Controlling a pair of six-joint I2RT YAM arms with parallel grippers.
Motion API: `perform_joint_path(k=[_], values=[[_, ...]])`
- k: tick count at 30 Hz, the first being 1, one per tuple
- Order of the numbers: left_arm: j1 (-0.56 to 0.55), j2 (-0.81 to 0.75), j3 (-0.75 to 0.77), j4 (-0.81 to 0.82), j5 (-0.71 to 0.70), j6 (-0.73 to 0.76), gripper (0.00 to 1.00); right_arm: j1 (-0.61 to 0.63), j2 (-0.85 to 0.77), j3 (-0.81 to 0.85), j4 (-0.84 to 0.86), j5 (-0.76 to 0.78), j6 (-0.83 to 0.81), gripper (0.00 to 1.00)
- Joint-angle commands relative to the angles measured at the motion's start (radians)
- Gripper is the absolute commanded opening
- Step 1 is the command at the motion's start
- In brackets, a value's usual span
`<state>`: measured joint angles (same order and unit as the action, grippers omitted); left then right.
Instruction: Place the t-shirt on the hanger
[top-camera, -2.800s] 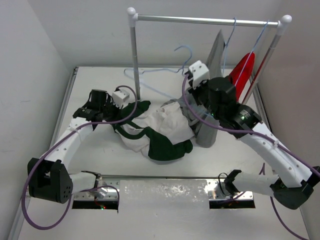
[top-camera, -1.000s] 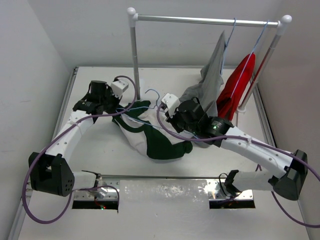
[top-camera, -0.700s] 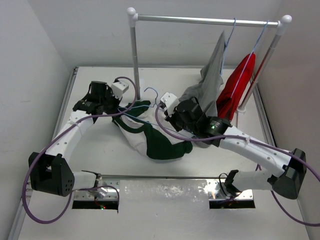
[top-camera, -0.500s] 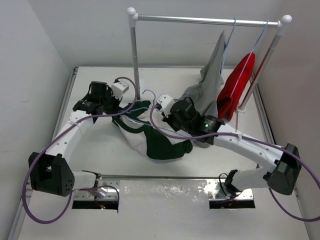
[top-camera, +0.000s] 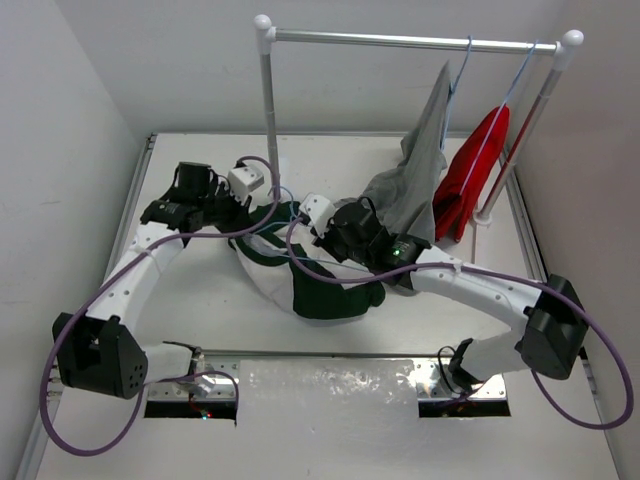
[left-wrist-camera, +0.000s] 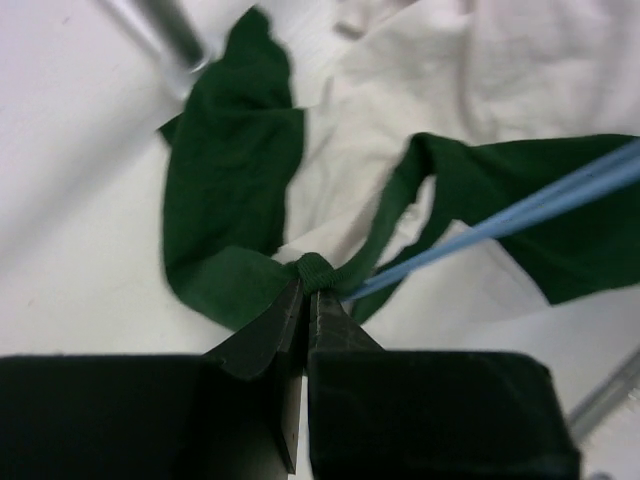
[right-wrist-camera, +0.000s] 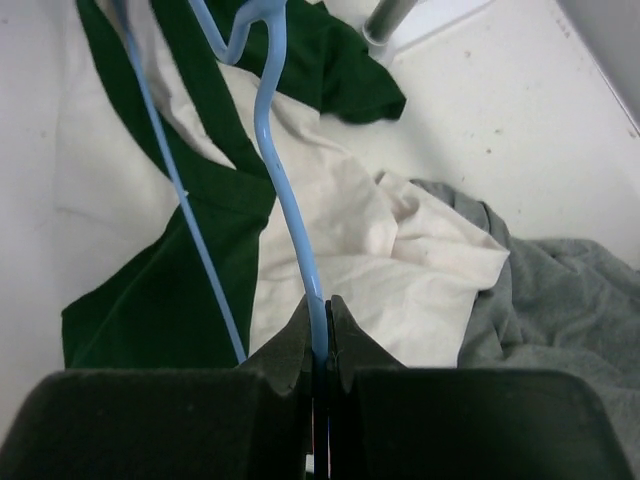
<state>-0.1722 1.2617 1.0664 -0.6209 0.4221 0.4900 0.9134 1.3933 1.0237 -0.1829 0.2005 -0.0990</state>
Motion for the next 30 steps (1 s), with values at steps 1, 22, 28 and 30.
perform_joint_path(k=[1,22,28,30], values=[[-0.019,-0.096,0.082,-0.038,0.272,0.032,0.0,0.01,-0.023,-0.066,0.264,-0.015,-0.044,0.0],[-0.222,-0.068,0.177,0.035,-0.234,-0.248,0.0,0.019,-0.122,-0.281,0.629,0.346,0.326,0.0],[-0.224,-0.097,0.219,0.038,0.186,-0.289,0.0,0.021,0.007,-0.182,0.571,0.358,0.369,0.0],[-0.224,-0.108,0.211,0.043,0.239,-0.303,0.0,0.021,0.022,-0.18,0.591,0.367,0.378,0.0]])
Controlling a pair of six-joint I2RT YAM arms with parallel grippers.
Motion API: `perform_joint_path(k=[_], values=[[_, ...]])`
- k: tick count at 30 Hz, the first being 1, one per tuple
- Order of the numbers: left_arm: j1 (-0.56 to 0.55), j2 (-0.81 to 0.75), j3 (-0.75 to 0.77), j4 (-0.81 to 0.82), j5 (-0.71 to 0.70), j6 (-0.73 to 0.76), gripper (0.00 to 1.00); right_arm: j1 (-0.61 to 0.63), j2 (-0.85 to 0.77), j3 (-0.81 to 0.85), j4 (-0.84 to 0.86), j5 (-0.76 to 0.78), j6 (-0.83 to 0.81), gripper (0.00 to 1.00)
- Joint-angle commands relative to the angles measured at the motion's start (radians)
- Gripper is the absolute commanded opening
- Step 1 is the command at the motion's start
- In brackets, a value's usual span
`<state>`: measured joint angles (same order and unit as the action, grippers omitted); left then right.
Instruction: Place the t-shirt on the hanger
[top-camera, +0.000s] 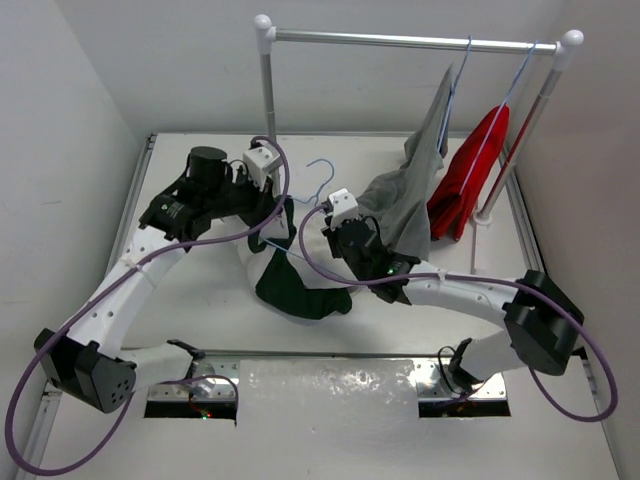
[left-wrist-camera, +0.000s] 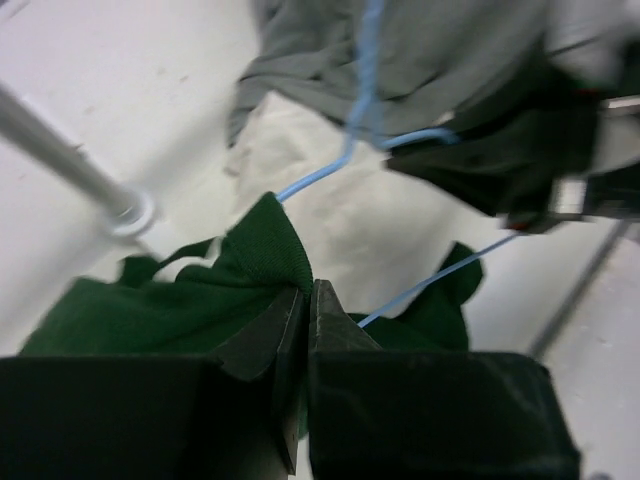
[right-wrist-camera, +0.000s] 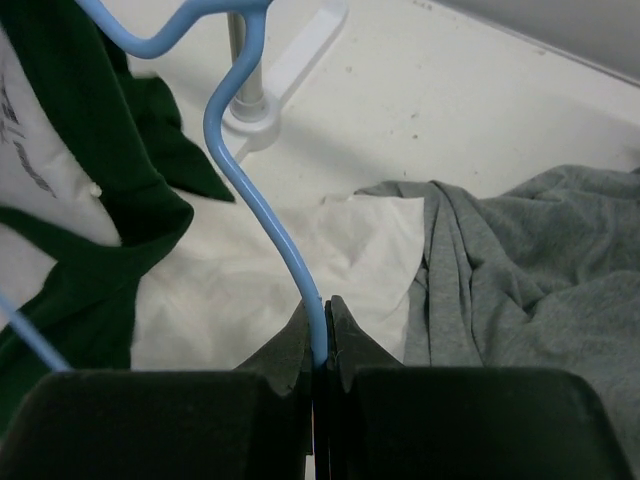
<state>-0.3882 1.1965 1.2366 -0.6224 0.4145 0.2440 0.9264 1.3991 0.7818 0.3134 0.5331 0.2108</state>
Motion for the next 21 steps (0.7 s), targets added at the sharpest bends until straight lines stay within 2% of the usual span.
perform_joint_path(k=[1,6,8,9,11,12,16,19,21], values=[[-0.008,-0.043,0.035,0.044,0.247,-0.057,0.0,0.008,0.021,0.059,0.113,0.045,0.076,0.0],[-0.008,-0.061,0.026,-0.059,0.259,0.015,0.0,-0.011,0.089,0.151,0.099,-0.07,0.02,0.0],[-0.008,-0.069,0.018,-0.069,0.207,0.041,0.0,-0.011,0.098,0.136,0.147,-0.09,0.006,0.0],[-0.008,-0.074,0.008,-0.069,0.207,0.041,0.0,-0.009,0.101,0.114,0.191,-0.134,-0.023,0.0],[-0.008,-0.055,-0.037,-0.01,0.12,0.037,0.0,-0.011,0.122,0.044,0.314,-0.191,-0.059,0.0],[-0.008,-0.042,-0.049,0.012,0.091,0.035,0.0,-0.011,0.136,0.019,0.363,-0.268,-0.101,0.0],[-0.008,0.052,-0.072,0.072,-0.107,0.067,0.0,-0.012,0.233,-0.136,0.686,-0.382,-0.162,0.0],[-0.008,0.054,-0.091,0.064,-0.143,0.113,0.01,-0.015,0.305,-0.171,0.786,-0.39,-0.171,0.0],[-0.008,0.04,-0.095,0.034,-0.12,0.152,0.11,-0.02,0.331,-0.17,0.793,-0.39,-0.171,0.0]])
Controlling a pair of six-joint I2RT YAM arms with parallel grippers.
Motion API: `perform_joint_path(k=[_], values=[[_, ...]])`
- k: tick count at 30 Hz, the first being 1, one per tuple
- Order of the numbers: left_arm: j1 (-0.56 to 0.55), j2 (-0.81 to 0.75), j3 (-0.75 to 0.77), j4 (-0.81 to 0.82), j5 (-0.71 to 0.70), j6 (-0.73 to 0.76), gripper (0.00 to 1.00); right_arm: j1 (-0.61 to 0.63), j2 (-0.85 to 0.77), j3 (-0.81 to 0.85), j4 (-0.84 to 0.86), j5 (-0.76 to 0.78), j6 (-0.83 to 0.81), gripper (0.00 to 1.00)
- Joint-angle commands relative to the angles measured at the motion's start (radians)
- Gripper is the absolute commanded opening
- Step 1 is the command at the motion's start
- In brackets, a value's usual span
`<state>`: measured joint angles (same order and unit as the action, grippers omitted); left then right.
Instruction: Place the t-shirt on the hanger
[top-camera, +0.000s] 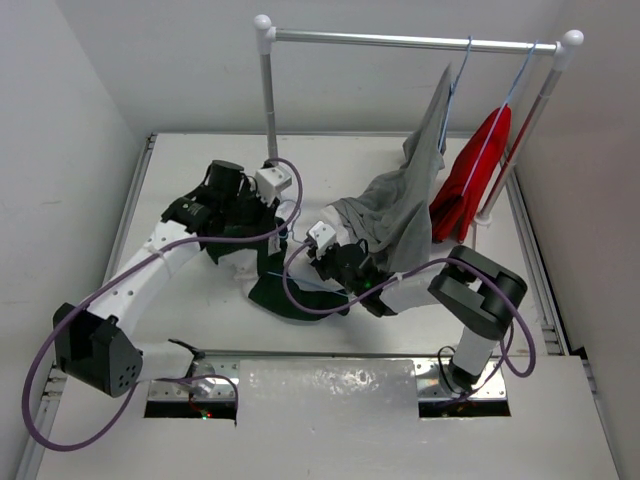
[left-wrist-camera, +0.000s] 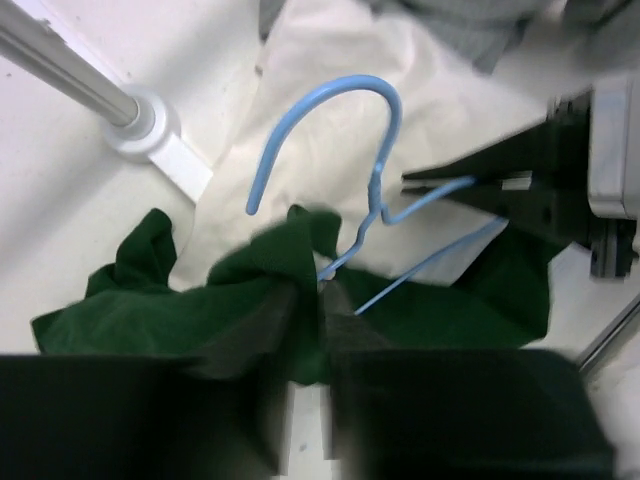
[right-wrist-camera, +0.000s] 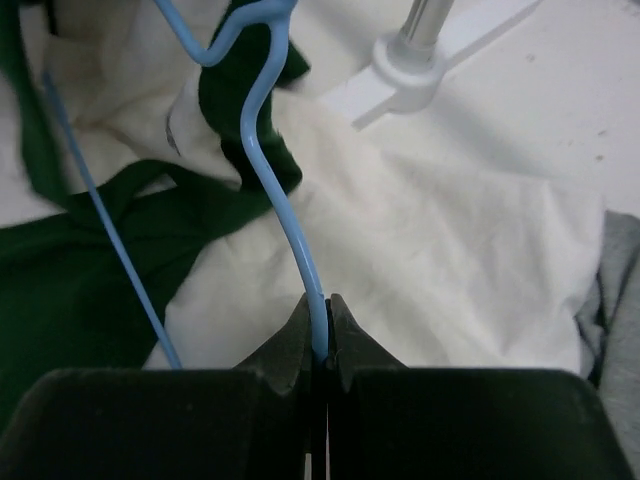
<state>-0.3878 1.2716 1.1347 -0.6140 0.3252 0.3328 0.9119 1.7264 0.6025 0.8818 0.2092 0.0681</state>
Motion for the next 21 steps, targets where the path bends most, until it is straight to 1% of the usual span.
perform_joint_path(k=[1,3,4,5,6,7,8,9,10,11,12,14,15,17,18,19,20,21], values=[[-0.008,-0.052,0.013,-0.016,-0.008,0.115,0.23,-0.007,0.01,0.013,0.22,-0.065,-0.027,0.0],[-0.008,-0.064,0.031,-0.094,0.029,0.208,0.33,-0.013,0.025,0.019,0.22,-0.067,-0.027,0.0],[-0.008,-0.077,0.051,-0.162,0.029,0.277,0.36,-0.015,0.032,0.022,0.218,-0.067,-0.025,0.0],[-0.006,-0.086,0.054,-0.177,0.006,0.296,0.41,-0.019,0.036,0.028,0.21,-0.067,-0.022,0.0],[-0.006,-0.097,0.059,-0.187,-0.018,0.31,0.44,-0.022,0.041,0.04,0.195,-0.068,-0.016,0.0],[-0.005,-0.119,0.062,-0.193,-0.075,0.337,0.62,-0.024,0.05,0.045,0.187,-0.068,-0.013,0.0],[-0.005,-0.127,0.062,-0.197,-0.098,0.362,0.91,-0.027,0.056,0.048,0.184,-0.067,-0.013,0.0],[0.007,-0.139,0.062,-0.193,-0.144,0.388,0.95,-0.028,0.061,0.052,0.181,-0.067,-0.007,0.0],[0.024,-0.14,0.056,-0.182,-0.158,0.434,0.96,-0.03,0.067,0.054,0.181,-0.068,-0.002,0.0],[0.076,-0.135,0.054,-0.173,-0.158,0.458,0.97,-0.031,0.068,0.051,0.184,-0.079,0.001,0.0],[0.11,-0.112,0.054,-0.167,-0.108,0.488,0.97,-0.031,0.07,0.051,0.184,-0.086,0.001,0.0],[0.191,-0.089,0.03,-0.147,-0.03,0.602,0.98,-0.031,0.07,0.049,0.18,-0.096,0.002,0.0],[0.205,-0.084,-0.03,-0.066,0.009,0.638,0.99,-0.031,0.067,0.048,0.177,-0.099,0.001,0.0],[0.21,-0.092,-0.1,0.029,0.044,0.673,1.0,-0.031,0.058,0.045,0.172,-0.102,-0.014,0.0],[0.21,-0.095,-0.134,0.084,0.123,0.698,1.0,-0.031,0.055,0.042,0.168,-0.103,-0.019,0.0],[0.21,-0.089,-0.176,0.089,0.173,0.745,1.0,-0.031,0.047,0.04,0.166,-0.102,-0.024,0.0],[0.208,-0.081,-0.188,0.092,0.211,0.764,1.0,-0.031,0.041,0.04,0.166,-0.103,-0.031,0.0],[0.208,-0.065,-0.205,0.129,0.254,0.755,1.0,-0.031,0.036,0.037,0.161,-0.103,-0.037,0.0]])
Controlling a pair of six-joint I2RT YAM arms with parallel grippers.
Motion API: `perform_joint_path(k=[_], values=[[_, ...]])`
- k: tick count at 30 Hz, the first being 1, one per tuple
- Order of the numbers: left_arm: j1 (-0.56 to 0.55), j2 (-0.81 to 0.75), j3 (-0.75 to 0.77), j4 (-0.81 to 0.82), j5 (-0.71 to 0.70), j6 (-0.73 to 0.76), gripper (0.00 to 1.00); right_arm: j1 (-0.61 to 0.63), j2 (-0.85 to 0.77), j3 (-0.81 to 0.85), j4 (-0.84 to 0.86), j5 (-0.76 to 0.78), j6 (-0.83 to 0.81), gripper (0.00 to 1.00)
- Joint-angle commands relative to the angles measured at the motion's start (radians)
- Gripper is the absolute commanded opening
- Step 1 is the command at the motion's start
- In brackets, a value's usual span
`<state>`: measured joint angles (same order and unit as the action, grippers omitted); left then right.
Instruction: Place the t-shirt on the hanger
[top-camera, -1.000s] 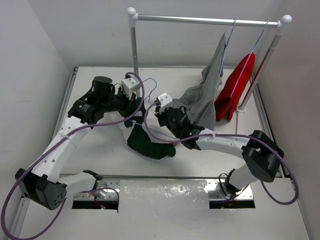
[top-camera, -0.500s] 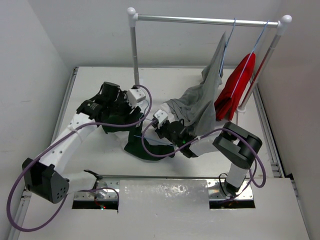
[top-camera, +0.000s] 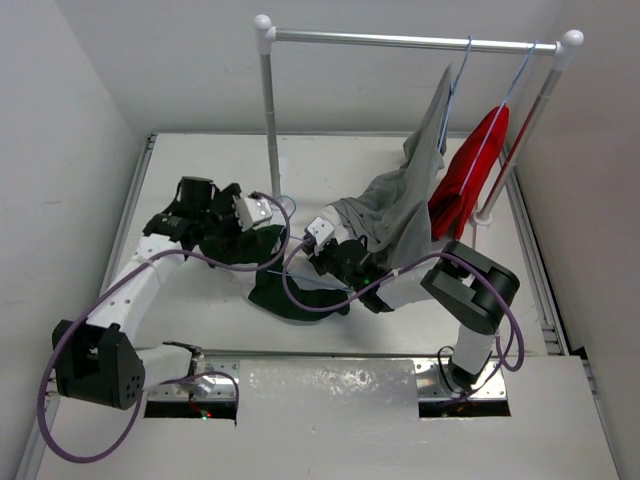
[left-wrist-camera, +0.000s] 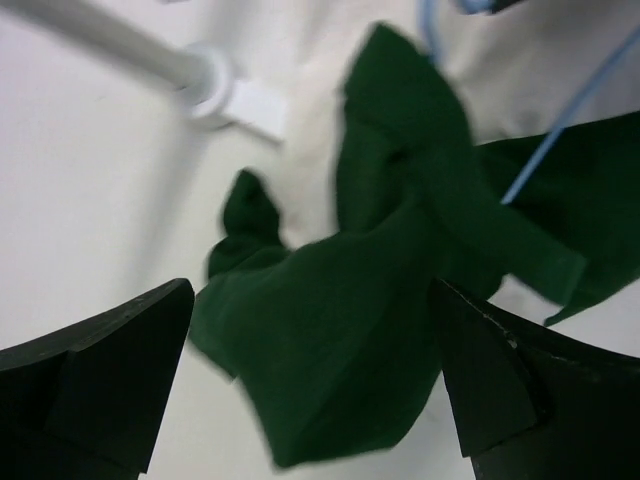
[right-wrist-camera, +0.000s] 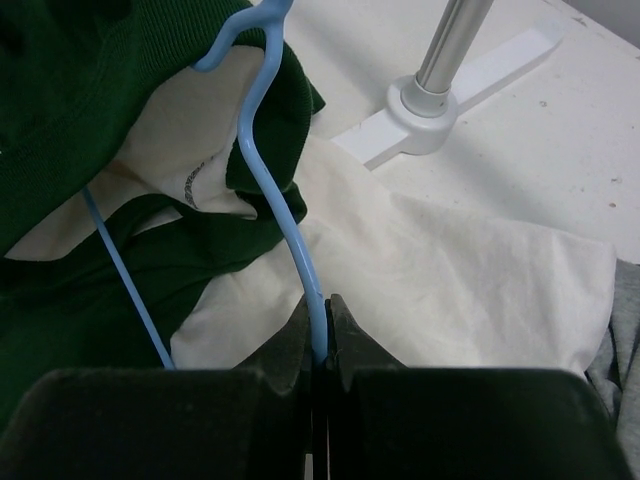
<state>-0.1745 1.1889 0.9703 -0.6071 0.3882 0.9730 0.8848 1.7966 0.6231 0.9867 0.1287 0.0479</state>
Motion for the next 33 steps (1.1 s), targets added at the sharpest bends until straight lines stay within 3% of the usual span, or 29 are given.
perform_joint_path(k=[1,4,7,8,13,14,15,18,19,20,21,23,26,28,31,32,33], values=[[-0.005,0.031,-0.042,0.139,0.201,0.106,1.0,-0.004,-0.037,0.018,0.052,-0.026,-0.022,0.0],[-0.005,0.087,-0.025,0.121,0.23,0.099,0.96,-0.003,-0.058,0.015,0.043,-0.032,-0.042,0.0],[-0.006,0.133,-0.015,0.064,0.258,0.093,0.74,-0.003,-0.083,0.021,0.026,-0.035,-0.083,0.0],[-0.006,0.146,-0.015,0.061,0.252,0.081,0.58,-0.001,-0.097,0.026,0.017,-0.038,-0.094,0.0],[-0.006,0.127,-0.009,0.004,0.287,0.064,0.34,0.002,-0.123,0.067,-0.026,-0.038,-0.147,0.0],[-0.006,0.105,-0.007,0.004,0.288,0.05,0.14,0.002,-0.125,0.099,-0.064,-0.035,-0.149,0.0],[-0.006,0.091,-0.001,0.012,0.27,-0.003,0.01,0.002,-0.121,0.119,-0.089,-0.034,-0.149,0.0],[-0.005,0.032,0.007,0.047,0.181,-0.123,0.0,0.002,-0.12,0.211,-0.21,-0.026,-0.137,0.0],[-0.003,0.019,0.005,0.056,0.152,-0.153,0.0,0.002,-0.128,0.233,-0.248,-0.017,-0.114,0.06],[-0.002,-0.006,-0.004,0.091,0.07,-0.234,0.0,0.002,-0.135,0.281,-0.328,0.012,-0.106,0.18],[0.001,-0.011,-0.005,0.104,0.029,-0.276,0.0,0.003,-0.143,0.305,-0.368,0.029,-0.103,0.45],[0.009,-0.009,-0.01,0.119,-0.078,-0.371,0.0,0.0,-0.178,0.363,-0.491,0.109,-0.073,0.77],[0.02,-0.014,-0.028,0.127,-0.118,-0.453,0.0,-0.003,-0.238,0.431,-0.655,0.225,0.015,0.93],[0.023,-0.026,-0.027,0.132,-0.118,-0.514,0.0,-0.004,-0.301,0.426,-0.714,0.273,0.105,0.97],[0.029,-0.031,-0.009,0.13,-0.118,-0.581,0.0,-0.001,-0.383,0.333,-0.651,0.287,0.222,0.98],[0.029,-0.029,-0.005,0.135,-0.12,-0.594,0.0,-0.001,-0.396,0.284,-0.61,0.275,0.29,0.97],[0.029,-0.029,-0.002,0.136,-0.12,-0.615,0.0,0.003,-0.396,0.259,-0.576,0.27,0.335,0.89]])
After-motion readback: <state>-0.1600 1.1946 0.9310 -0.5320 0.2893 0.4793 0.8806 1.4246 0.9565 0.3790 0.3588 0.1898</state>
